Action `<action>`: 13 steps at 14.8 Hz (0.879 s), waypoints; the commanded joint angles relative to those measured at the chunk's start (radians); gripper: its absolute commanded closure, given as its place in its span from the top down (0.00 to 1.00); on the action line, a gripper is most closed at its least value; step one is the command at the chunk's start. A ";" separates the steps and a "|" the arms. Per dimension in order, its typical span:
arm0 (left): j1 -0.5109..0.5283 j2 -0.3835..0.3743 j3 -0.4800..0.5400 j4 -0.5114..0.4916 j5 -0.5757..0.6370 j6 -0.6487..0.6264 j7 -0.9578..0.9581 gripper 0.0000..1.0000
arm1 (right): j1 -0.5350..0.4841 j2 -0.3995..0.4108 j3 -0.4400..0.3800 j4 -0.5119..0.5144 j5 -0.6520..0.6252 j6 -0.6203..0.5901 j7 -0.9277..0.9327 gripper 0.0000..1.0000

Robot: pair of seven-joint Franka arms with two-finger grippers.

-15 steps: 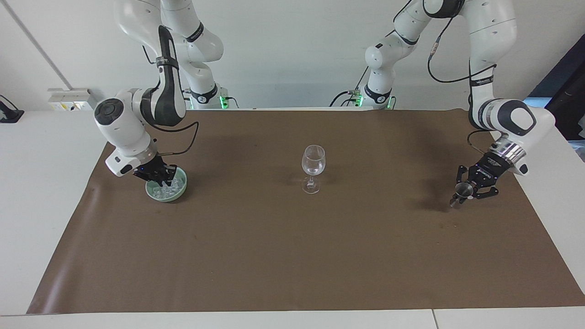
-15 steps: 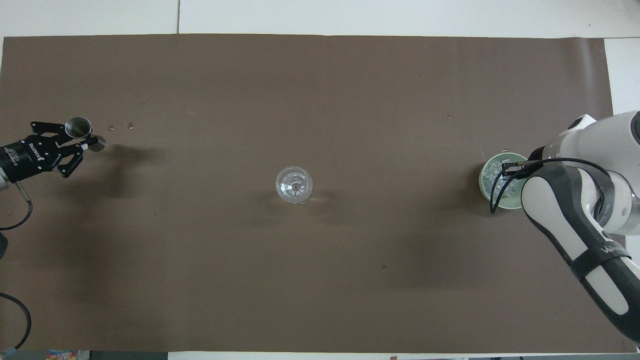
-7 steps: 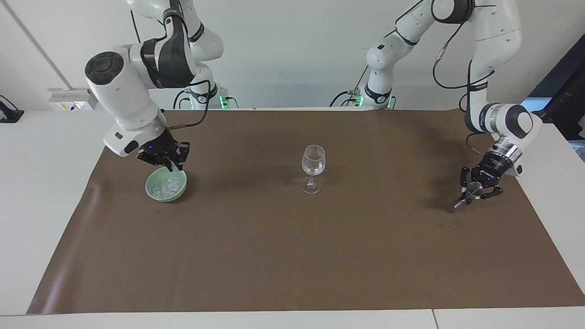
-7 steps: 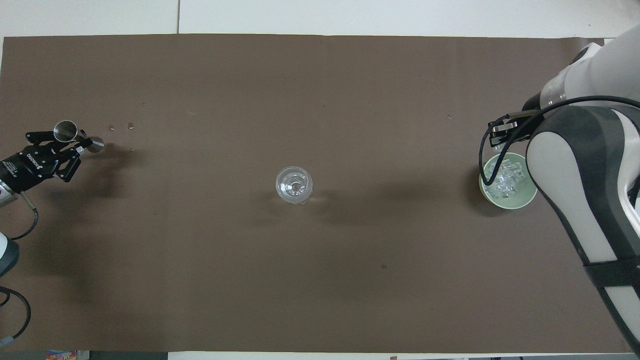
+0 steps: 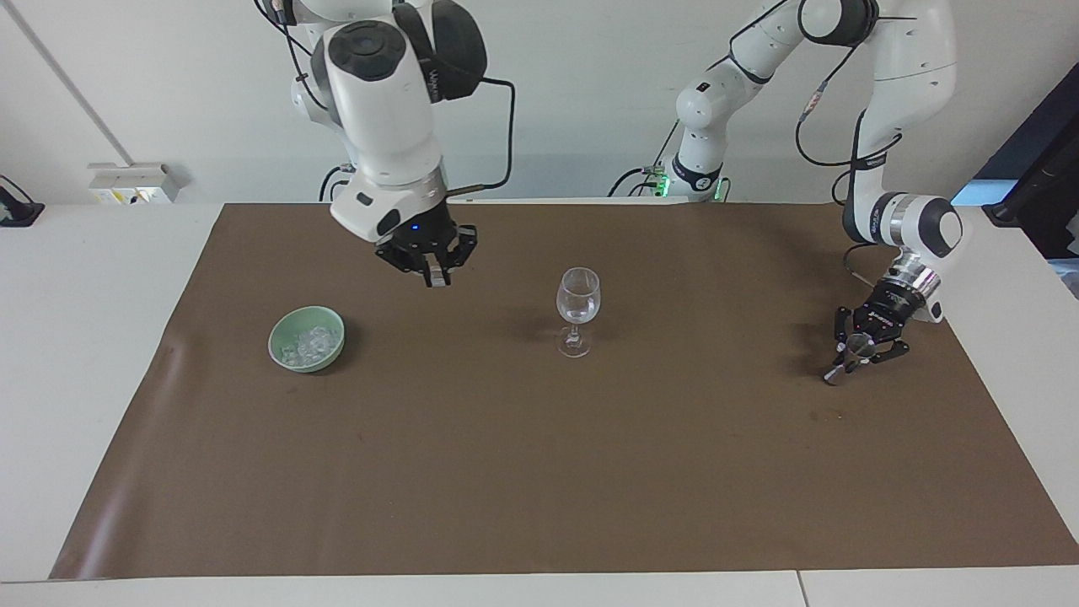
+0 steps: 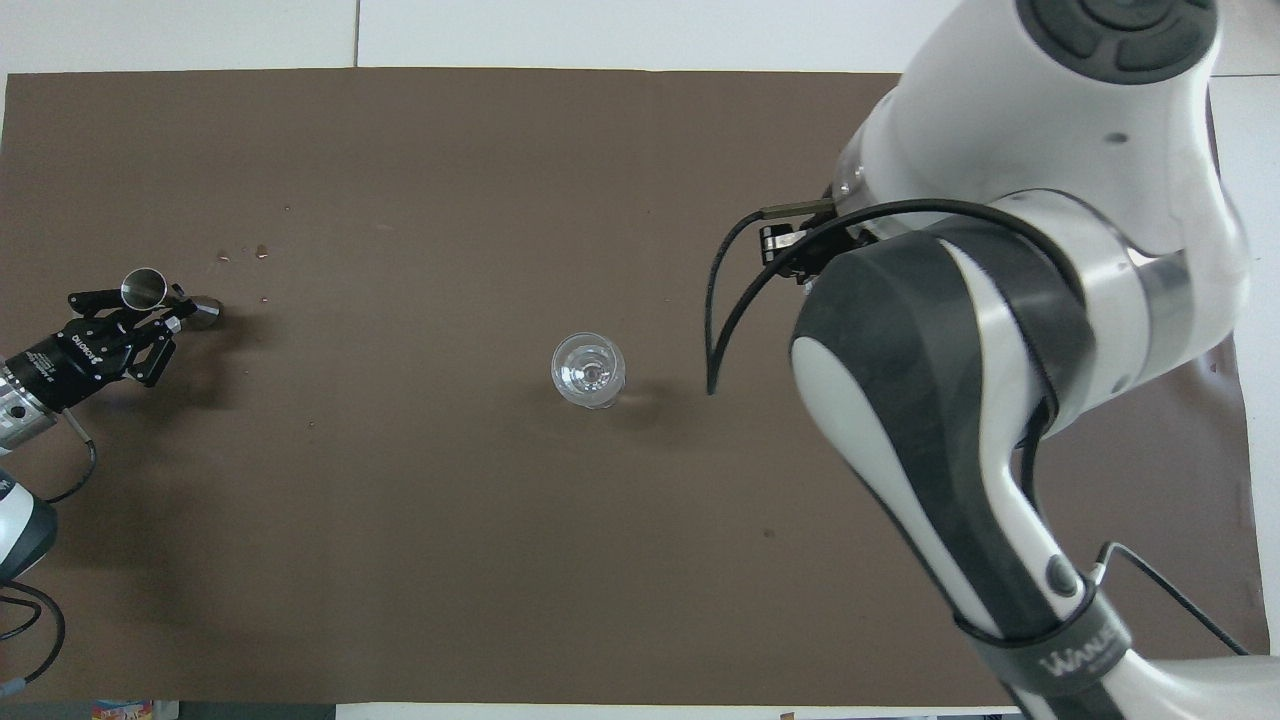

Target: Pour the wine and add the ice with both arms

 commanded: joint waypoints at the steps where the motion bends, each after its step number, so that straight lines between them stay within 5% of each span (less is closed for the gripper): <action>1: 0.017 -0.013 -0.005 -0.012 -0.023 -0.022 0.010 0.99 | 0.083 0.066 0.004 0.117 0.001 0.012 0.118 0.00; 9: 0.083 -0.030 0.004 -0.025 0.045 -0.063 -0.003 1.00 | 0.251 0.135 0.012 0.127 -0.023 0.137 0.269 0.00; 13: 0.139 -0.078 0.007 -0.018 0.274 -0.124 -0.001 1.00 | 0.258 0.136 0.015 0.049 -0.034 0.226 0.281 0.00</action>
